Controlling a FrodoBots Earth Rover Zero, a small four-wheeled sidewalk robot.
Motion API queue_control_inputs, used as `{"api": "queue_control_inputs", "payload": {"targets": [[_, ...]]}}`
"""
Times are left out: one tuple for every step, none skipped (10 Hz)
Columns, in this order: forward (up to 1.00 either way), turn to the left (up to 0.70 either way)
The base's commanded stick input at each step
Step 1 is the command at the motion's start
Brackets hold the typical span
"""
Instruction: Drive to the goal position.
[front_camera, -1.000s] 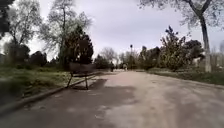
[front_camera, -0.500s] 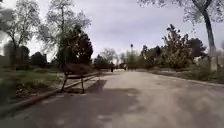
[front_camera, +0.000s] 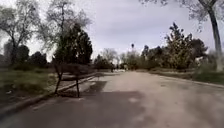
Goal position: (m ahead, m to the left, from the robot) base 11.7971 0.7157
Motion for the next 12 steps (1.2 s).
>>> {"api": "queue_control_inputs", "payload": {"targets": [[0.7, 0.0], [0.7, 0.0], [0.7, 0.0], [0.7, 0.0], [0.7, 0.0], [0.7, 0.0], [0.7, 0.0], [0.7, 0.0], [0.7, 0.0], [0.7, 0.0], [0.7, 0.0], [0.7, 0.0]]}}
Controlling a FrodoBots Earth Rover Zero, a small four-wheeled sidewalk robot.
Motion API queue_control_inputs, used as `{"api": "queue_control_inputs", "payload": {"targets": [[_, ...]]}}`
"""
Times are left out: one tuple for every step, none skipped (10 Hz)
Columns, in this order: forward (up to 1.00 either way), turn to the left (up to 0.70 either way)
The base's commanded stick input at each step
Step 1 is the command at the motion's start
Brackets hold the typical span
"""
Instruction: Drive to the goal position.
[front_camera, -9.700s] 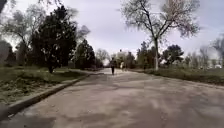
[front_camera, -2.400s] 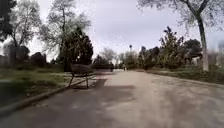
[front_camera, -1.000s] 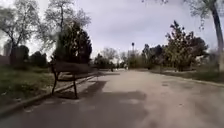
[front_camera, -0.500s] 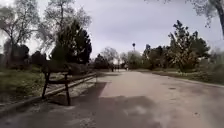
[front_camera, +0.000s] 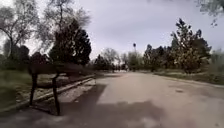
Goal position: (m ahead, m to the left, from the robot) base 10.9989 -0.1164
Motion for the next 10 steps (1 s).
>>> {"api": "queue_control_inputs", "payload": {"targets": [[0.7, 0.0], [0.7, 0.0], [0.7, 0.0], [0.7, 0.0], [0.7, 0.0], [0.7, 0.0], [0.7, 0.0], [0.7, 0.0], [0.7, 0.0], [0.7, 0.0]]}}
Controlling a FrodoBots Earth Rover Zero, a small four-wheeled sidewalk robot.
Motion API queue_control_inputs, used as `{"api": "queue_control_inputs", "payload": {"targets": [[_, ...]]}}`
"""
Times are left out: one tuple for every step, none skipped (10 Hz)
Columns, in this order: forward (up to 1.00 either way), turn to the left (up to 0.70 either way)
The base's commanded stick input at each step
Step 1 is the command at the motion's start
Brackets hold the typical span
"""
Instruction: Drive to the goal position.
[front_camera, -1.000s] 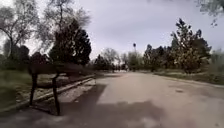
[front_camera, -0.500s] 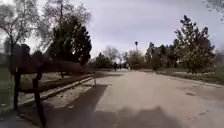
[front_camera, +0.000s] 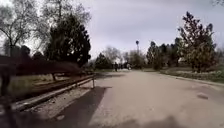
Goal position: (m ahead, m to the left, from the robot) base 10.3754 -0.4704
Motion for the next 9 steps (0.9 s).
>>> {"api": "queue_control_inputs", "payload": {"targets": [[0.7, 0.0], [0.7, 0.0], [0.7, 0.0], [0.7, 0.0], [0.7, 0.0], [0.7, 0.0], [0.7, 0.0], [0.7, 0.0], [0.7, -0.03]]}}
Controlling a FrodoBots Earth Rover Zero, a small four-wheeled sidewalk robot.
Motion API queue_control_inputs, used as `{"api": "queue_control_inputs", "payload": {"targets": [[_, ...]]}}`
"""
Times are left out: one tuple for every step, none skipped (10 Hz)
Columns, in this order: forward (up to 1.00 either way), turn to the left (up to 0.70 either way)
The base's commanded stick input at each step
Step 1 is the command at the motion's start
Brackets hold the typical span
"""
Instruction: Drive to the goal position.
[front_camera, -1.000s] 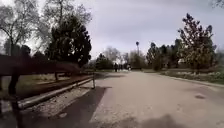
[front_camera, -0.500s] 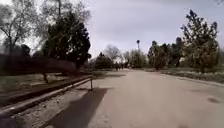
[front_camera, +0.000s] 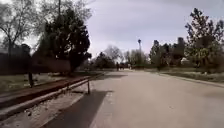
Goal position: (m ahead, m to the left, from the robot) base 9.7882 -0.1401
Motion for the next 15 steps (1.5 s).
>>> {"api": "queue_control_inputs", "payload": {"targets": [[0.7, -0.12], [0.7, -0.21], [0.7, -0.35], [0.7, -0.35], [0.7, 0.0], [0.7, 0.0], [0.7, 0.0], [0.7, 0.0], [0.7, 0.0], [0.7, 0.0], [0.7, 0.0], [0.7, 0.0], [0.7, 0.0], [0.7, 0.0], [0.7, 0.0]]}}
